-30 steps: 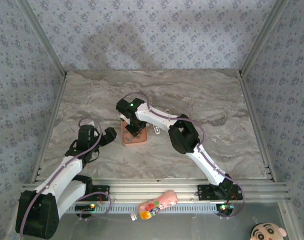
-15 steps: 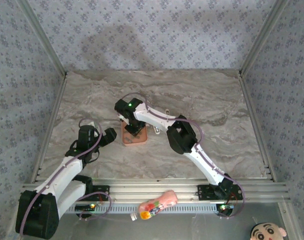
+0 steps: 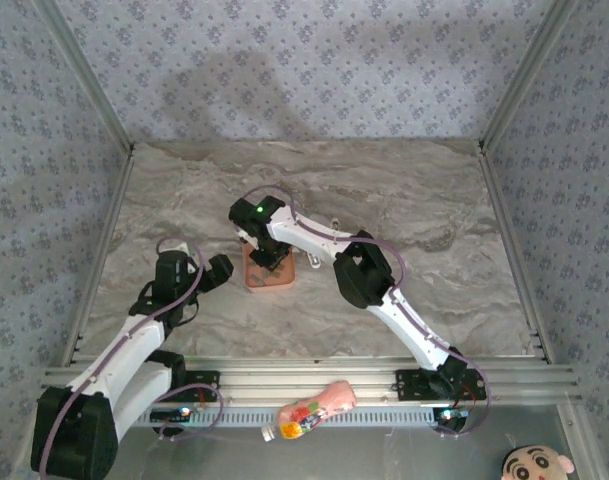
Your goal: Load the staples into the stapler
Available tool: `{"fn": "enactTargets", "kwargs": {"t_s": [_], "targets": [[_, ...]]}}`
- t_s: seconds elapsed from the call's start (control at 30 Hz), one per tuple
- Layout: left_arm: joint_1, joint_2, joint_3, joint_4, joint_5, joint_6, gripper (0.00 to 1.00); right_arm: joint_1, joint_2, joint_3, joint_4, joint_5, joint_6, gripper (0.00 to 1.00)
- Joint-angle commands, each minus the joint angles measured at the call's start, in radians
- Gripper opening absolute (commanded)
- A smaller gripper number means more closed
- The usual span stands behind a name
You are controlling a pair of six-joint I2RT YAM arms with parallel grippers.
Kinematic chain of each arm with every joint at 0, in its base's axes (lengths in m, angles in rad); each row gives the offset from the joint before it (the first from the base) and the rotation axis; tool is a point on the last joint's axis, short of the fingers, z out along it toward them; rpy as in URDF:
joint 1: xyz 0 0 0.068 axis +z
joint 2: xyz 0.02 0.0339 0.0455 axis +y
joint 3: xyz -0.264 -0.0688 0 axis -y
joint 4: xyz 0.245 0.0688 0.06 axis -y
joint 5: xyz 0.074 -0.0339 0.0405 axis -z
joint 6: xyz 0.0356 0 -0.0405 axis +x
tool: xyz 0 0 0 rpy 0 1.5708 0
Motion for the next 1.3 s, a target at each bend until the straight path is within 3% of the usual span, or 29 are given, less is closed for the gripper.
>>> {"fn": "enactTargets", "kwargs": {"t_s": [0.0,0.23,0.6,0.87,1.1,1.27], "targets": [[0.008,-0.038,-0.008,-0.010,-0.005,0.026,0.98,0.004,-0.065,-0.014,0.021,-0.023,0.022,0.20],[0.008,-0.095,-0.031,0.009,0.003,0.024,0.98,0.005,-0.236,-0.183,0.152,-0.049,0.056,0.20],[0.006,-0.098,-0.047,0.073,0.058,0.019,0.98,-0.008,-0.363,-0.344,0.237,-0.050,0.114,0.19],[-0.041,-0.069,-0.064,0.191,0.101,0.025,0.97,-0.080,-0.649,-0.753,0.539,-0.081,0.250,0.19],[-0.173,0.016,-0.035,0.293,0.076,0.096,0.97,-0.186,-0.912,-1.209,0.891,-0.078,0.410,0.18],[-0.261,0.096,0.010,0.339,0.062,0.158,0.97,-0.236,-1.018,-1.393,1.024,-0.035,0.492,0.18]]}}
